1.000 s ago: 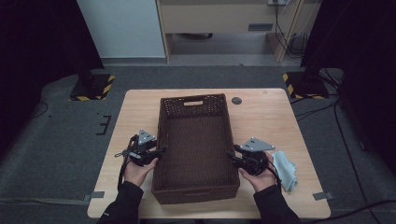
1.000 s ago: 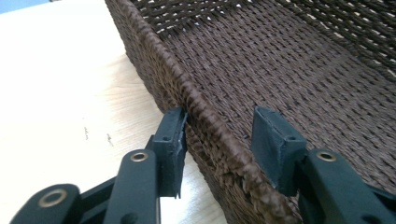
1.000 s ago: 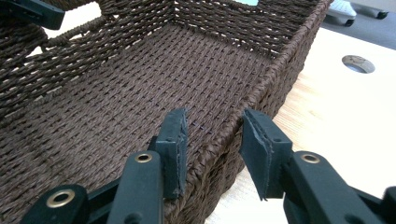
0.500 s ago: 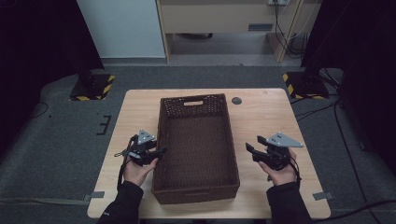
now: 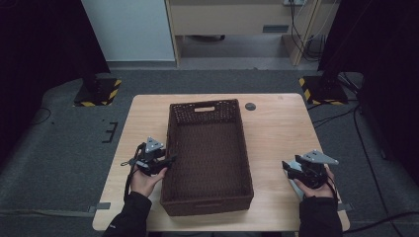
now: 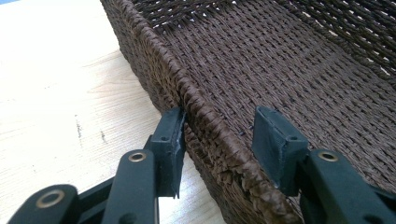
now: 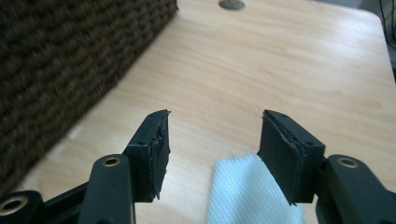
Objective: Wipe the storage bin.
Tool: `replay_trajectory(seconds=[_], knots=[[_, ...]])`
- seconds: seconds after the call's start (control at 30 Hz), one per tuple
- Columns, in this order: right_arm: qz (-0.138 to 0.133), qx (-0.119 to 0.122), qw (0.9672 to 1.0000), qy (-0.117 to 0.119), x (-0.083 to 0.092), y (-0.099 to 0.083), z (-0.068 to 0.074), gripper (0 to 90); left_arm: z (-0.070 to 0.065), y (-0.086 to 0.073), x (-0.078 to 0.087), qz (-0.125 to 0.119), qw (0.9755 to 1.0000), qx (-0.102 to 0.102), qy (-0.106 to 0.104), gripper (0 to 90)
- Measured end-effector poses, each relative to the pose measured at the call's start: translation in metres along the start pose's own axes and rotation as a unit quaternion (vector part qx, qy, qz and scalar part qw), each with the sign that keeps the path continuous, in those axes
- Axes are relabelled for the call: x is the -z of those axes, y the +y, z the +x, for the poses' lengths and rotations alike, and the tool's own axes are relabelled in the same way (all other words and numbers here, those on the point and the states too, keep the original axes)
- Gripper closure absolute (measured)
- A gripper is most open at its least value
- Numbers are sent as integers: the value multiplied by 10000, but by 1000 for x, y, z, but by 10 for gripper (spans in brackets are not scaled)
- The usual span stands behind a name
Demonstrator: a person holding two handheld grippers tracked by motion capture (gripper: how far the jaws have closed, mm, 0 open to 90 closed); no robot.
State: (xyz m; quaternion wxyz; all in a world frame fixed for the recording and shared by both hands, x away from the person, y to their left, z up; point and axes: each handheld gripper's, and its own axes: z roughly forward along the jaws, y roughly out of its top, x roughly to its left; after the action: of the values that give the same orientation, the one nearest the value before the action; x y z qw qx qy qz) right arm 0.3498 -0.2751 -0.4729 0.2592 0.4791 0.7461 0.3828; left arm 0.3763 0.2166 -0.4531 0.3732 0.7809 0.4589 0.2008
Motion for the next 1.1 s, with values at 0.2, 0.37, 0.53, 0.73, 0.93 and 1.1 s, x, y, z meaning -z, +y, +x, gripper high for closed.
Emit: replay_trajectory(seconds=[0.2, 0.37, 0.53, 0.73, 0.93, 1.1], knots=[[132, -107, 9998, -129, 10, -20, -9, 449, 0, 0, 0, 3, 10000, 18, -6, 533], [416, -131, 9990, -123, 14, -38, -9, 487, 0, 0, 0, 6, 10000, 20, -4, 534], [551, -104, 9983, -156, 19, -48, -9, 534, 0, 0, 0, 8, 10000, 20, -8, 534], [816, -306, 9959, -253, 19, -54, -15, 636, 0, 0, 0, 25, 10000, 41, -4, 535], [1156, -290, 9928, -82, 13, -51, -17, 828, 0, 1, -1, 21, 10000, 48, -19, 534], [801, -414, 9959, 87, 18, -41, -15, 833, 0, 1, -1, 4, 10000, 63, -13, 539]])
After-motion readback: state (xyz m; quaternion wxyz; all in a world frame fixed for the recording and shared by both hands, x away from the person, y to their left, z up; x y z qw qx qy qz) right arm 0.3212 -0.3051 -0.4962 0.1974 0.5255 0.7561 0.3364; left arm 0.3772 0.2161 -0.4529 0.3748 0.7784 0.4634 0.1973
